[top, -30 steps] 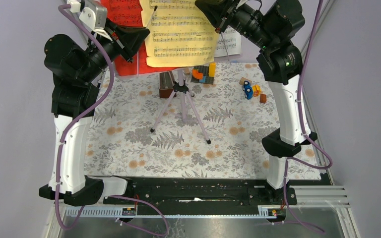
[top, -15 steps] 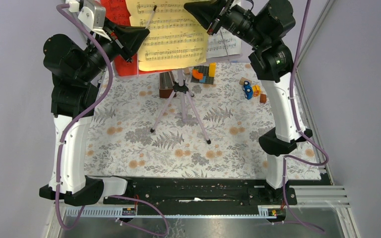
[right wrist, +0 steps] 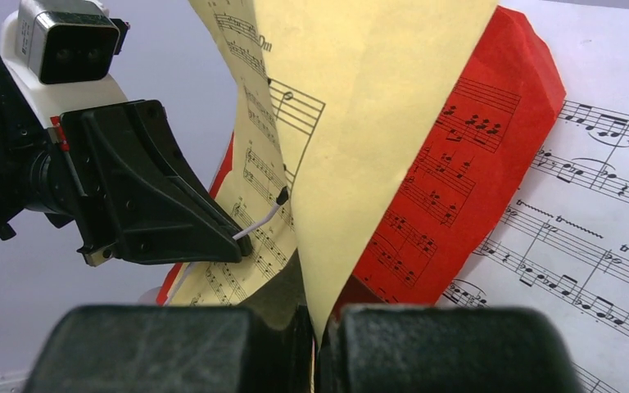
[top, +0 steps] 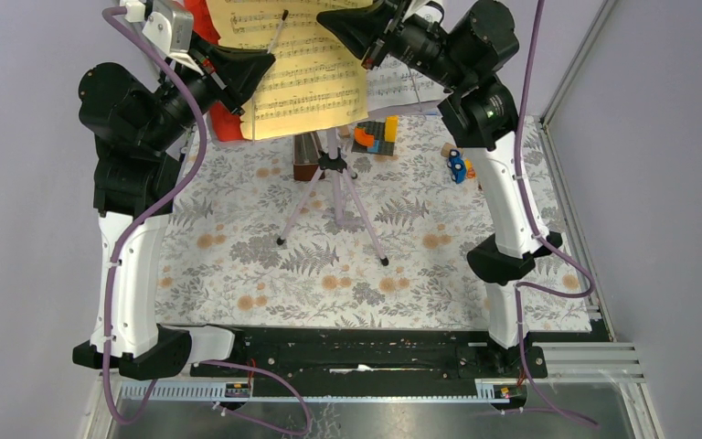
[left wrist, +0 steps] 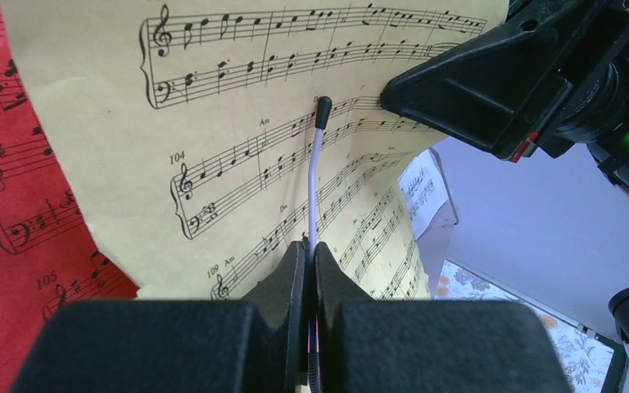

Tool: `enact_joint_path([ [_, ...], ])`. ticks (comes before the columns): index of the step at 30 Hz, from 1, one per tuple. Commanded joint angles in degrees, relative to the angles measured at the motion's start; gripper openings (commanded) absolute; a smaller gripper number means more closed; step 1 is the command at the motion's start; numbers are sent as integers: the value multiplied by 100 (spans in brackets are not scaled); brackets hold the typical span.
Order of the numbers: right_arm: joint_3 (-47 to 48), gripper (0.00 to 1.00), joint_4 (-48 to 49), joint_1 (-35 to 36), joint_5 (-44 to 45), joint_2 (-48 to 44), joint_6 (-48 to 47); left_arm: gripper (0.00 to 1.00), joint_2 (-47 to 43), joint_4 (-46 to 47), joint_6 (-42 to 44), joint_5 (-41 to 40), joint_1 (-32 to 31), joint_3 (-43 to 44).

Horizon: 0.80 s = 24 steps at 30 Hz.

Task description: Set up the instrument practice props

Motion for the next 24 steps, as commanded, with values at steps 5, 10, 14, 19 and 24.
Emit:
enact_joint_path([
  [5, 291, 0, 454, 180, 60, 45, 75, 0, -147, 711, -134, 247, 43, 218],
  [10, 286, 0, 519, 241, 100, 70, 36, 0, -146, 716, -134, 250, 61, 227],
  [14, 269, 0, 498, 329, 101, 120, 4, 0, -152, 736, -169, 267, 80, 213],
  [19, 255, 0, 484, 344, 136, 151, -68, 0, -192, 731, -142, 267, 89, 210],
  [24, 186, 0, 413, 352, 155, 119, -211, 0, -189, 736, -157, 353, 96, 252],
])
